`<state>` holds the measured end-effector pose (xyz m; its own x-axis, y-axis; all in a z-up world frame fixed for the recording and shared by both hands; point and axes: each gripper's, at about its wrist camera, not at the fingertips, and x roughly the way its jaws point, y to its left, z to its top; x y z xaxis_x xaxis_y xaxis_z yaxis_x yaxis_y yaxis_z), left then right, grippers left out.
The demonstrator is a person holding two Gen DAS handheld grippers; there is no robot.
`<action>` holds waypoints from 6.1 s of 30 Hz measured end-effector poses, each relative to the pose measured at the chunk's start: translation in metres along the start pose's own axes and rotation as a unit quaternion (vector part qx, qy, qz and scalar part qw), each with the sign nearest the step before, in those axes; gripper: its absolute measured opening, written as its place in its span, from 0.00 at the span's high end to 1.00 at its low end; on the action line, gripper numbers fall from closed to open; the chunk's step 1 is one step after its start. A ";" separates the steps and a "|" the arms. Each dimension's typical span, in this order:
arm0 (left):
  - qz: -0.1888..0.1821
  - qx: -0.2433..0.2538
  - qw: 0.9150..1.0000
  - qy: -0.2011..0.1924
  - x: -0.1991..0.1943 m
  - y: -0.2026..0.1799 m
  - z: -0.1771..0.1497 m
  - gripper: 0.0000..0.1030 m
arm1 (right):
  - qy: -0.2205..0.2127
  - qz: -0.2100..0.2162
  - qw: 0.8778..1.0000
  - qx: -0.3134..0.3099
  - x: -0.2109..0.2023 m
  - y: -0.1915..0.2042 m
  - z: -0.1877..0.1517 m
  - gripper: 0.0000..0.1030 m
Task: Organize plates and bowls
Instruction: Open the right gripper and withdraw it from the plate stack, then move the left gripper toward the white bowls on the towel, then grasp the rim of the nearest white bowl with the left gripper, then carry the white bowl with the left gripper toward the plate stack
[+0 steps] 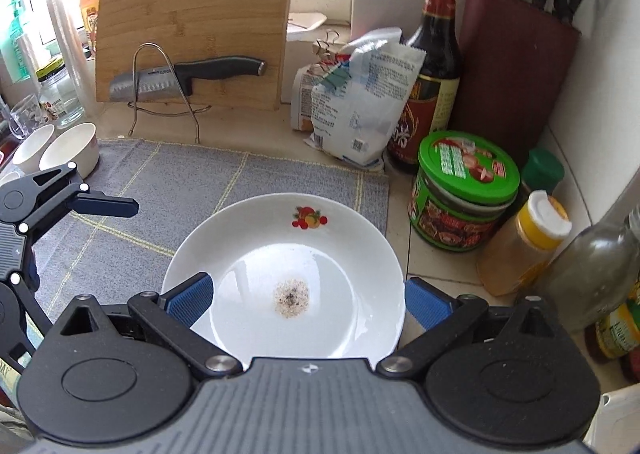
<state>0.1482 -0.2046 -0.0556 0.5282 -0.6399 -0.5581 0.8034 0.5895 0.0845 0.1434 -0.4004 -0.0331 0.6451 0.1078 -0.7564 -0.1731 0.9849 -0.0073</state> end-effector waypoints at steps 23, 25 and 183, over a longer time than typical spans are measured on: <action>0.233 -0.178 0.956 -0.006 -0.123 0.020 -0.049 0.01 | -0.053 0.141 0.979 -0.137 0.011 0.107 0.025 0.00; 0.241 -0.182 0.953 -0.004 -0.131 0.022 -0.052 0.01 | -0.054 0.147 0.977 -0.143 0.012 0.116 0.025 0.00; -0.094 -0.084 0.982 0.137 -0.107 0.115 -0.106 0.42 | 0.025 0.059 0.995 -0.074 0.035 0.304 -0.041 0.21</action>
<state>0.1545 -0.0161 -0.0734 0.2625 -0.6017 -0.7544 0.8105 0.5617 -0.1660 0.0829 -0.1028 -0.0882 0.5771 0.2117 -0.7888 -0.3555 0.9346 -0.0092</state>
